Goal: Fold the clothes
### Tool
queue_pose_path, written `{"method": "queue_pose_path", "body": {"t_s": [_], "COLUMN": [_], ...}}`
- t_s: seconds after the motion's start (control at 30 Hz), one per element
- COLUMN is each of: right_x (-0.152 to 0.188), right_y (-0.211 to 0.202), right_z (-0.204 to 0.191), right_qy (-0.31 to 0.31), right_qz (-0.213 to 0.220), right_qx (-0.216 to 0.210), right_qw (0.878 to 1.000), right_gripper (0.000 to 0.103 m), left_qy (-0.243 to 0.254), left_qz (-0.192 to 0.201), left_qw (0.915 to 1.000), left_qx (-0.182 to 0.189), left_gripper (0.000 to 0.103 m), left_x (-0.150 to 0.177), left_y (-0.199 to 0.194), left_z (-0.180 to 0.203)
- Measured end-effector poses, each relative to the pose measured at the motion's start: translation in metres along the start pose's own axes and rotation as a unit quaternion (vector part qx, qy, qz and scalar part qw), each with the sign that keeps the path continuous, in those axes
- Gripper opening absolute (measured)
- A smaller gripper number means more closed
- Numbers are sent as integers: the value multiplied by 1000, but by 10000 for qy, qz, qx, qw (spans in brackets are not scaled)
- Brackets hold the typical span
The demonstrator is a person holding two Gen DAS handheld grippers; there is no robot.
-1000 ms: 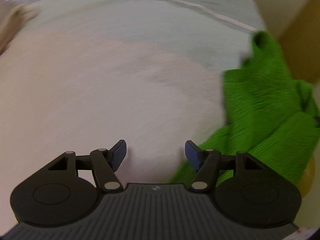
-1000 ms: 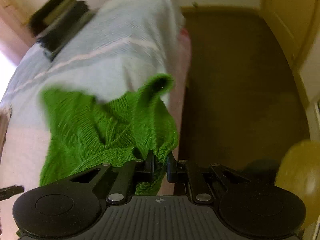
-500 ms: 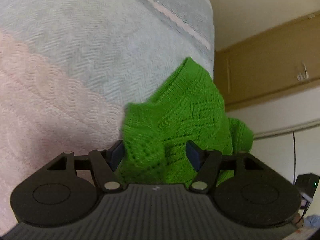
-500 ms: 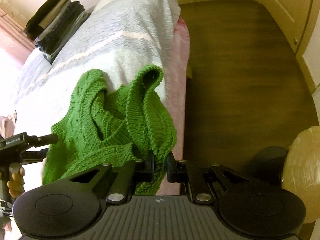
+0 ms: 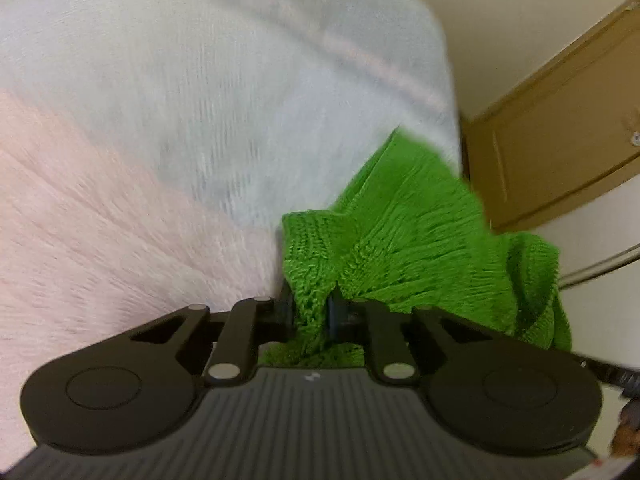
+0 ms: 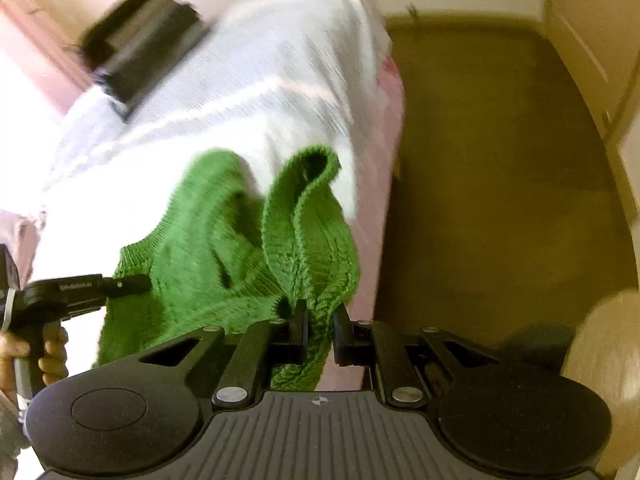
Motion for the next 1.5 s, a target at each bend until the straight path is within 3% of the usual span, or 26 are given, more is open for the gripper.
{"method": "queue_pose_path", "body": {"t_s": [0.13, 0.23, 0.33, 0.43, 0.47, 0.5, 0.57, 0.67, 0.7, 0.83, 0.93, 1.07, 1.17, 1.23, 1.27, 1.3, 1.33, 1.4, 1.47, 1.5], "right_x": [-22, -57, -105, -155, -165, -176, -181, -143, -122, -6, 73, 126, 166, 185, 186, 182, 169, 130, 76, 54], "right_y": [-27, -39, -38, -20, -9, 6, 30, 36, 40, 64, 88, 107, 137, 162, 170, 174, 175, 159, 126, 116], "right_z": [-41, -91, -169, -261, -285, -309, -346, -364, -363, -354, -353, -378, -392, -393, -389, -385, -378, -360, -317, -291], "right_qy": [-604, -1026, -1946, -2418, -2527, -2597, -2648, -2845, -3008, -3832, -4565, -5494, -6266, -6730, -6786, -6672, -6357, -5459, -3869, -3134], "right_qz": [441, 790, 1302, 1598, 1523, 1339, 915, 808, 672, -125, -658, -459, -439, -216, -45, 2, 40, 151, 449, 510], "right_qx": [-385, -1071, -1870, -2513, -2575, -2428, -1980, -1995, -1953, -1747, -1613, -1763, -1565, -1178, -1090, -1174, -1213, -1658, -2243, -2321], "right_qw": [9965, 9858, 9540, 9235, 9202, 9250, 9393, 9342, 9311, 9069, 8725, 8154, 7622, 7299, 7264, 7355, 7623, 8211, 8933, 9194], "right_gripper": [7, 7, 7, 8, 10, 14, 40, 51, 54, 58, 58, 58, 58, 57, 43, 21, 3, 3, 3, 3], "left_qy": [-180, -313, -413, -538, -571, -669, -1029, -1436, -1556, -2168, -2581, -2983, -3039, -3021, -3006, -2983, -2959, -2882, -2727, -2645], "left_qz": [898, 1569, 2133, 2666, 2796, 2855, 2755, 2607, 2498, 1938, 1356, 829, 669, 633, 620, 617, 615, 617, 681, 688], "left_qw": [9955, 9847, 9685, 9459, 9378, 9313, 9244, 9124, 9113, 9036, 8921, 8854, 8900, 8945, 8972, 8997, 9023, 9082, 9157, 9189], "left_qx": [-234, -691, -1220, -1767, -1977, -2163, -2428, -2811, -2880, -3147, -3451, -3468, -3334, -3234, -3174, -3125, -3075, -2972, -2871, -2845], "left_gripper": [11, 11, 11, 13, 15, 20, 26, 31, 40, 43, 43, 43, 43, 43, 43, 43, 43, 43, 43, 43], "left_x": [5, 10, 4, -16, -25, -34, -47, -34, -20, 52, 115, 163, 178, 178, 177, 178, 177, 177, 176, 175], "left_y": [-92, -180, -252, -309, -321, -329, -334, -332, -330, -316, -298, -275, -263, -252, -248, -245, -242, -235, -233, -233], "left_z": [-1, -5, -17, -38, -48, -60, -88, -123, -134, -177, -207, -231, -235, -239, -239, -236, -236, -238, -232, -228]}}
Point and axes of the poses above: each gripper's, at about its wrist camera, not at the fingertips, and y roughly the way its jaws point, z to its right, x to its underside, the point moved 5 cm from there along y, roughly the way its jaws point, and after that the axes turned 2 degrees about -y, right-handed, at the moved point
